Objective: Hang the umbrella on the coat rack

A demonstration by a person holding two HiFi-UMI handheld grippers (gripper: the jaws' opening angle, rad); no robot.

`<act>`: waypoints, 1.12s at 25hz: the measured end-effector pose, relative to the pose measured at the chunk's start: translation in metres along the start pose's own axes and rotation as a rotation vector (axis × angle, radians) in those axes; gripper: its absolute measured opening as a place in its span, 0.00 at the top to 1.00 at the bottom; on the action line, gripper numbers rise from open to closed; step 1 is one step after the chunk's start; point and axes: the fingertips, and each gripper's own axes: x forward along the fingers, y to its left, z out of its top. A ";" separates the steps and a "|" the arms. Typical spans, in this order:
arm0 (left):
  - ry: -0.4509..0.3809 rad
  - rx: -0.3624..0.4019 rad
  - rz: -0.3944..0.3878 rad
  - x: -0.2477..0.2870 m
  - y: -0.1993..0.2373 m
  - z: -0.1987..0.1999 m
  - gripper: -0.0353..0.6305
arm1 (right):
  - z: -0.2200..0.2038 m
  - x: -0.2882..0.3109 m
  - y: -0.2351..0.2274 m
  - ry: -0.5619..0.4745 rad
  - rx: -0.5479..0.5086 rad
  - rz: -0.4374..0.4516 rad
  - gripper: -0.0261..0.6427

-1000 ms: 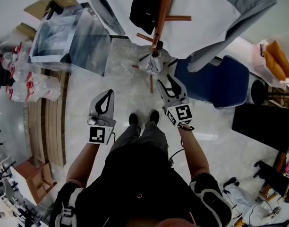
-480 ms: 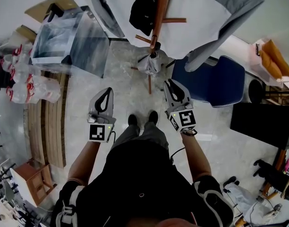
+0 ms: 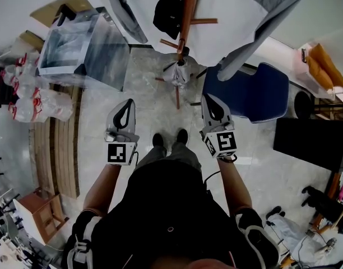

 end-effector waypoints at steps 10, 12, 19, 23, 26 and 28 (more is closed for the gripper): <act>-0.003 -0.003 0.005 -0.008 0.001 0.008 0.95 | 0.016 -0.024 -0.002 0.004 0.007 -0.071 0.96; -0.013 0.000 0.007 -0.008 0.003 0.011 0.95 | 0.019 -0.028 -0.002 -0.001 -0.001 -0.082 0.96; 0.005 -0.010 0.018 -0.013 0.007 0.012 0.95 | 0.028 -0.039 -0.005 -0.023 -0.066 -0.142 0.96; 0.045 0.000 0.002 -0.017 0.007 0.002 0.95 | 0.028 -0.043 -0.007 -0.029 -0.071 -0.172 0.96; 0.068 -0.013 0.010 -0.018 0.008 0.001 0.95 | 0.026 -0.043 -0.005 -0.013 -0.077 -0.174 0.96; 0.037 -0.023 0.016 -0.017 0.008 0.007 0.95 | 0.026 -0.042 -0.004 -0.007 -0.089 -0.178 0.96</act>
